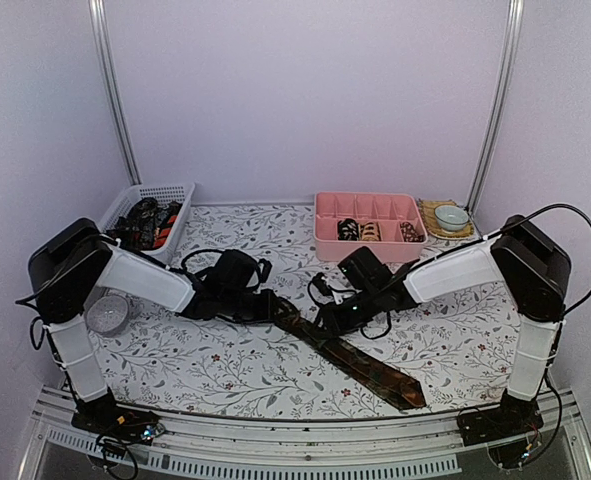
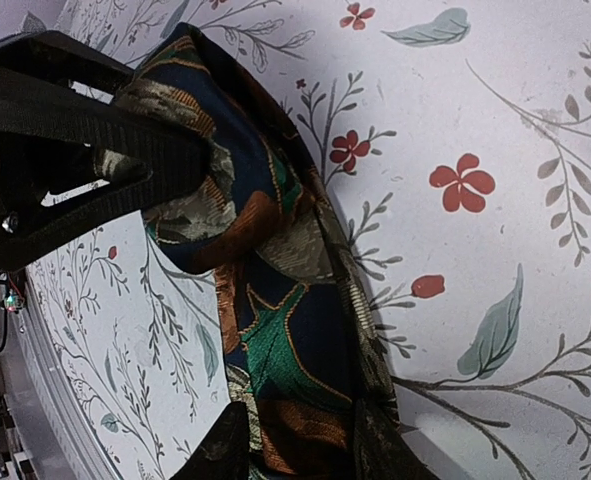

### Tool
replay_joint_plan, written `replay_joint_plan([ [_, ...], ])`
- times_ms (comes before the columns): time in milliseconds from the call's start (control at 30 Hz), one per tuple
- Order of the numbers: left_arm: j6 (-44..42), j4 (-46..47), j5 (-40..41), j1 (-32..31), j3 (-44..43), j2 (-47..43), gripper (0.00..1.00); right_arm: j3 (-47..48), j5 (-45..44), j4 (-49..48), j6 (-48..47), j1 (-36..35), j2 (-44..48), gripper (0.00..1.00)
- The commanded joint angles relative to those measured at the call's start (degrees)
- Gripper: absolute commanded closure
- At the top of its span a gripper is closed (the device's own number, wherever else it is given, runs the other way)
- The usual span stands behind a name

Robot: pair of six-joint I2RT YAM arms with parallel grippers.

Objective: Roll the ties
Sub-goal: Roll the tie at the center of the board.

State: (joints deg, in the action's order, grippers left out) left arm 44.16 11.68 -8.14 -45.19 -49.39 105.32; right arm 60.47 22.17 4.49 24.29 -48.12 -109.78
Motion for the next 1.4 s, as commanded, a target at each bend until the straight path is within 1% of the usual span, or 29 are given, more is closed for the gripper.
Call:
replay_joint_plan([
  [0, -8.2, -11.5, 12.07, -2.44, -2.16, 0.74, 0.92, 0.39, -5.31, 8.88, -1.99, -0.26, -2.62, 0.63],
  [100, -12.13, -14.45, 13.26, -2.71, -3.49, 0.48, 0.92, 1.2, -8.94, 10.77, -3.52, 0.06, -1.9, 0.58],
  [167, -14.81, -16.52, 13.97, -2.72, -4.41, 0.06, 0.92, 1.06, -9.32, 10.99, -4.08, 1.04, -0.75, 0.54],
  [300, -16.92, -24.39, 19.86, -3.12, -7.72, -0.26, 0.92, 0.52, -8.72, 10.85, -4.56, 3.1, 2.94, 0.47],
  [433, -18.9, -31.69, 27.54, -4.94, -12.02, 1.41, 0.92, -0.18, -2.9, 9.14, -4.32, 5.01, 5.67, 0.44],
  [600, -22.04, -37.94, 35.39, -8.19, -18.27, 5.47, 0.92, -1.76, 5.07, 5.29, -2.11, 6.22, 6.84, 0.44],
  [700, -24.44, -39.26, 39.54, -10.6, -20.56, 6.82, 0.92, -2.58, 8.92, 3.56, -0.8, 7.03, 7.39, 0.44],
  [767, -25.58, -40.34, 42.67, -12.11, -21.72, 9.63, 0.93, -3.43, 11.85, 1.78, 0.17, 8.16, 8.01, 0.44],
  [967, -29.32, -41.52, 50.29, -16.77, -23.57, 12.62, 0.93, -3.98, 15.57, 0.45, 2.1, 9.81, 9.46, 0.44],
  [1167, -32.85, -40.88, 52.16, -19.97, -24.99, 15.45, 0.93, -4.97, 19.56, -2.03, 5.38, 12.21, 9.39, 0.44],
  [1367, -36.39, -39.46, 48.83, -21.46, -25.33, 16.31, 0.92, -5.41, 20.67, -2.89, 7.45, 13.38, 8.97, 0.44],
])
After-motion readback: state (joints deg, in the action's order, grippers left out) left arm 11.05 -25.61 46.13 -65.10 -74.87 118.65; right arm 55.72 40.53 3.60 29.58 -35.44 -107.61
